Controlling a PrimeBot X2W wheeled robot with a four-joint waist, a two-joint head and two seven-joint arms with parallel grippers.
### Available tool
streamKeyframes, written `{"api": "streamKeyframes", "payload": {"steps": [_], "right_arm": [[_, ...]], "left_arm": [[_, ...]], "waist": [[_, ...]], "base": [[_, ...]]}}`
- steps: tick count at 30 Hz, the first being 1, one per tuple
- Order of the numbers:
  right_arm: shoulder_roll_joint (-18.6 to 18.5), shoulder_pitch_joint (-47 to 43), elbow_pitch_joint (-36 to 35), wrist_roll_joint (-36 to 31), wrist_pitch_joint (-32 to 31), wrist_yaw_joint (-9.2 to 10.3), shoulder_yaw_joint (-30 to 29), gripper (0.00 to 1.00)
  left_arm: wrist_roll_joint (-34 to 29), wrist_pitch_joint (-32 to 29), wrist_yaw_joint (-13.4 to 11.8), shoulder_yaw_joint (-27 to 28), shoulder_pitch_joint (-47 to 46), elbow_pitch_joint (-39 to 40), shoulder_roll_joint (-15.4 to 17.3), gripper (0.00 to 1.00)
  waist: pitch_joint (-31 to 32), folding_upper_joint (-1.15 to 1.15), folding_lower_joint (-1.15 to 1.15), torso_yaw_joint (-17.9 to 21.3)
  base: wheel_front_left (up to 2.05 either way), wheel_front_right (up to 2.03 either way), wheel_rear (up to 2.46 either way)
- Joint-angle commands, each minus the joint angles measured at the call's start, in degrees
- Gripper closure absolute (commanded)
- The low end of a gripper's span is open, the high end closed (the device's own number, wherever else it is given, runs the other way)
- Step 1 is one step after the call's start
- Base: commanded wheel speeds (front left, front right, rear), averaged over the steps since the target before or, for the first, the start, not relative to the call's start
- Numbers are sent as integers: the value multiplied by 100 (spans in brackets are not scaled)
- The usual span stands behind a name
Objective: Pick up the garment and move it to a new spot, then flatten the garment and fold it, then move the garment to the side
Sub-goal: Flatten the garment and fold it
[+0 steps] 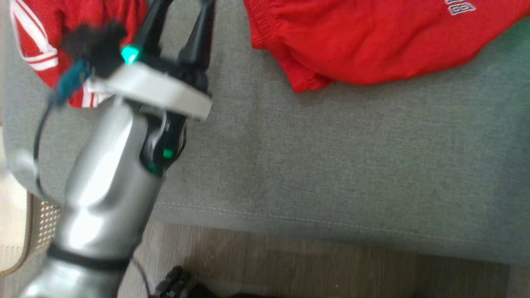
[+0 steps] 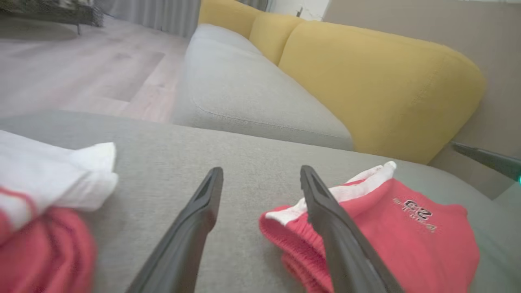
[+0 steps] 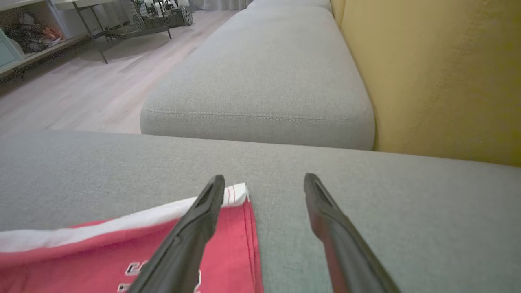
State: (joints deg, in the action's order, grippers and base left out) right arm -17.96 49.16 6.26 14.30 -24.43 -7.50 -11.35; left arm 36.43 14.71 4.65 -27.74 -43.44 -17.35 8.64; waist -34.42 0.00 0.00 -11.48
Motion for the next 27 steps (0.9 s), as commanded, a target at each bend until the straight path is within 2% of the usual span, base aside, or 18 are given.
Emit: {"api": "streamKeyframes", "payload": {"steps": [1, 4, 6, 11, 19, 24, 27], "right_arm": [[152, -487, -358, 78, 118, 1, -81, 0], [266, -1050, -482, 137, 346, 1, -223, 0], [352, -1333, -314, 99, 695, 1, -351, 0], [413, -1289, 340, -50, 1016, 1, -485, 0], [113, -502, 2073, -623, 1102, 1, -600, 0], [-165, 15, 2994, -1208, 946, 1, -760, 0], [-139, 199, 3437, -1336, 732, 1, -787, 0]], "left_arm": [[-497, 29, -245, 445, 374, 505, 135, 0], [-1325, 29, -614, 769, 1108, 1168, -8, 0], [-1933, 29, -822, 911, 1820, 1706, -215, 0], [-2476, 29, -979, 890, 2507, 2196, -432, 0], [-2692, 29, -1052, 543, 3030, 2403, -568, 0], [-2632, 29, -1102, 348, 2987, 2425, -574, 0], [-2624, 29, -1156, 306, 2946, 2444, -575, 0]], "waist": [[177, 0, 0, 28], [347, 0, 0, 16], [498, 0, 0, -74], [680, 0, 0, -312], [775, 0, 0, -859], [726, 0, 0, -1067], [732, 0, 0, -1095]], "base": [[0, 0, 0], [0, 0, 0], [0, 0, 0], [0, 0, 0], [0, 0, 0], [0, 0, 0], [0, 0, 0]]}}
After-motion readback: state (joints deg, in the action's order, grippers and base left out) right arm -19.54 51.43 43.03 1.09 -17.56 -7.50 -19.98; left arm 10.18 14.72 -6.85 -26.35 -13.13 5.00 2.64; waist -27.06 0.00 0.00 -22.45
